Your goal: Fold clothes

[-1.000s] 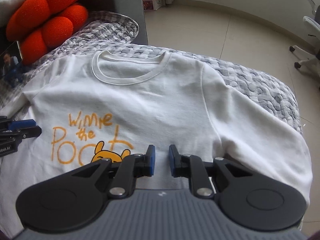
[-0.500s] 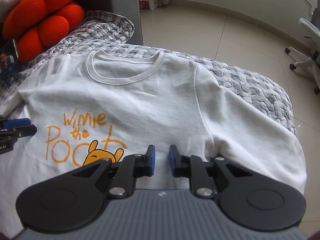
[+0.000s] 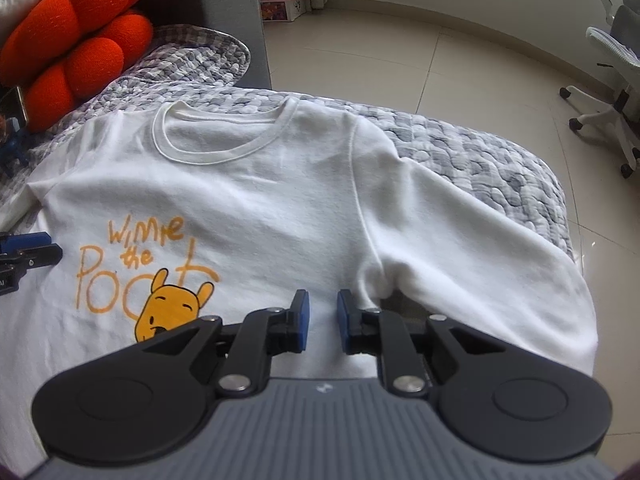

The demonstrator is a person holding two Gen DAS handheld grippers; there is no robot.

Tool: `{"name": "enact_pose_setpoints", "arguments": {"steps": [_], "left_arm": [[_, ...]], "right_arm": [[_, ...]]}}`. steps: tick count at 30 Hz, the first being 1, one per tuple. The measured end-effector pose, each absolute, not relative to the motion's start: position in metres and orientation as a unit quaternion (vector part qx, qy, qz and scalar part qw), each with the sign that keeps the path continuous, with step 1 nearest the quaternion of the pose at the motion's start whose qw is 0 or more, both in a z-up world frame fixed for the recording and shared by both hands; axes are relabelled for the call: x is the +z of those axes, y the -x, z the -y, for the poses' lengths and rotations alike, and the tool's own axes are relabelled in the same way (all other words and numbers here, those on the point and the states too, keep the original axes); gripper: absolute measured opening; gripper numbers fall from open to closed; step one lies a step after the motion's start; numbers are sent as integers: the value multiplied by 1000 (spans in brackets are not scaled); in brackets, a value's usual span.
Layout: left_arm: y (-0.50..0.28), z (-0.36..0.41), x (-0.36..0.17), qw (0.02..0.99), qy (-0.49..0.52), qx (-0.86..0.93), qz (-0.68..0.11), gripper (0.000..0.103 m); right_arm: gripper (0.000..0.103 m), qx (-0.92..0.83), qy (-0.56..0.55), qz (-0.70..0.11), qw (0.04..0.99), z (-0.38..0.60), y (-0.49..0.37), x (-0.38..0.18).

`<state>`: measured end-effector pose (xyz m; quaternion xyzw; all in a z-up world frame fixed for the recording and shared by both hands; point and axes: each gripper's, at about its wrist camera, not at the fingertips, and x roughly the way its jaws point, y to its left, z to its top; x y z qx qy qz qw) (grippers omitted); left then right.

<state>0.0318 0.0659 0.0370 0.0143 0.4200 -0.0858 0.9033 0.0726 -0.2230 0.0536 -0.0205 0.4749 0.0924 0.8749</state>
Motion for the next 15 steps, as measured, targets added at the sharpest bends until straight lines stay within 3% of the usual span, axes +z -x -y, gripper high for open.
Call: {"name": "enact_pose_setpoints", "arguments": {"steps": [15], "left_arm": [[-35,-65,36,906,-14,-85,-414,31]], "right_arm": [[13,89,-10,-486,869,241,-58,56]]}}
